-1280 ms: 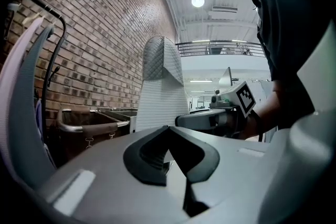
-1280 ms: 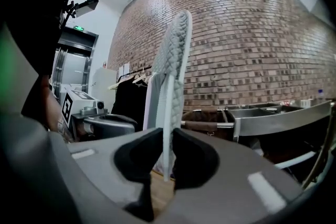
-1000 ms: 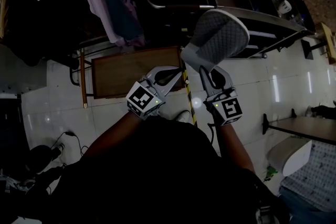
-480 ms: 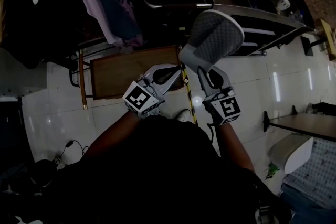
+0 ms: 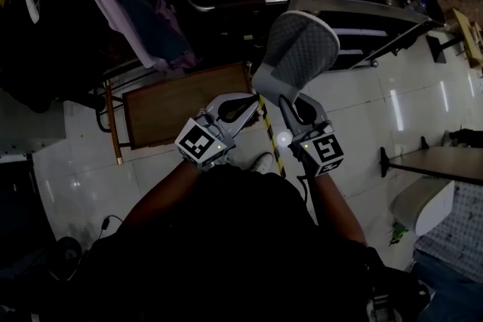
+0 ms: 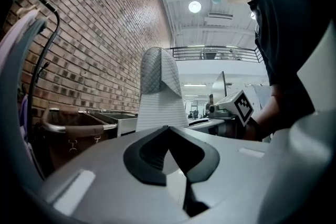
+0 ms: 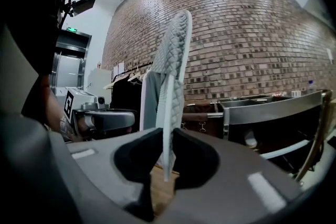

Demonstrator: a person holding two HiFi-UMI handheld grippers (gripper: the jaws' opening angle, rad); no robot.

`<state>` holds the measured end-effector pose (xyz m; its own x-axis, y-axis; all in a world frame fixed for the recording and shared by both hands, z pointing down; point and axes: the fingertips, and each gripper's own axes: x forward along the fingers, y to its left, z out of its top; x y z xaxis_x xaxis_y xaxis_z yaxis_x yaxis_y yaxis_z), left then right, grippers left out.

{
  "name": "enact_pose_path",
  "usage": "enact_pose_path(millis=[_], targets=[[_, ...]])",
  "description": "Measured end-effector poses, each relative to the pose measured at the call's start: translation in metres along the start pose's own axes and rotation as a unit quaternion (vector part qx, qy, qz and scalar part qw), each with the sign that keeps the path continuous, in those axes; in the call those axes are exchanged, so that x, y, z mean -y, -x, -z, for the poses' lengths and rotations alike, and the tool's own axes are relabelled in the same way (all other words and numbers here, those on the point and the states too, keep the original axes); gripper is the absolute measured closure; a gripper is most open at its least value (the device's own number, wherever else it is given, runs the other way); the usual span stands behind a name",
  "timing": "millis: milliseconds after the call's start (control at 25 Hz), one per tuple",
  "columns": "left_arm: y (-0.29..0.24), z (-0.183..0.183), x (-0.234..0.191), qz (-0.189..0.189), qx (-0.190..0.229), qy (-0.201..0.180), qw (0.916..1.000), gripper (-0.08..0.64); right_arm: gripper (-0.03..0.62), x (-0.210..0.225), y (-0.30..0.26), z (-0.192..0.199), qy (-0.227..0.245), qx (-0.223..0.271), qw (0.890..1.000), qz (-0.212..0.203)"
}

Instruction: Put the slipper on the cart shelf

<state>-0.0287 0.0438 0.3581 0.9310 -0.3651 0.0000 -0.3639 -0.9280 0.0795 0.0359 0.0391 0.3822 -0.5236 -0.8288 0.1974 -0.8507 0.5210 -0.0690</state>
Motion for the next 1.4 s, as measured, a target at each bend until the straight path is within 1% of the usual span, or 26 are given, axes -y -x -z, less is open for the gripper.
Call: enact_pose_path(millis=[240,400,600,720,880,1000,1200,1400], targets=[[-0.022,0.010,0.015,0.017,-0.011,0.001,0.9998,0.557,0.532,0.019,0.023,0.012,-0.010,-0.004,1.000,0.022],[-0.043,0.013,0.031,0.030,-0.015,0.002,0.9994,0.557,0.532,0.038,0.048,0.023,-0.021,-0.008,0.999,0.042],[-0.073,0.018,0.057,0.051,-0.019,-0.013,0.9984,0.557,0.532,0.067,0.084,0.038,-0.036,-0.010,0.997,0.065],[-0.093,0.023,0.070,0.060,-0.019,-0.021,0.9978,0.557,0.532,0.084,0.100,0.045,-0.039,-0.011,0.996,0.073],[-0.115,0.021,0.087,0.062,-0.033,-0.012,0.9974,0.557,0.532,0.101,0.120,0.055,-0.046,-0.015,0.996,0.078],[-0.132,0.022,0.095,0.070,-0.037,-0.016,0.9968,0.557,0.532,0.117,0.131,0.062,-0.054,-0.019,0.995,0.083],[-0.149,0.031,0.099,0.089,-0.045,-0.018,0.9948,0.557,0.532,0.140,0.137,0.075,-0.065,-0.029,0.992,0.103],[-0.177,0.037,0.079,0.106,-0.046,-0.016,0.9932,0.557,0.532,0.165,0.125,0.088,-0.077,-0.043,0.989,0.117]])
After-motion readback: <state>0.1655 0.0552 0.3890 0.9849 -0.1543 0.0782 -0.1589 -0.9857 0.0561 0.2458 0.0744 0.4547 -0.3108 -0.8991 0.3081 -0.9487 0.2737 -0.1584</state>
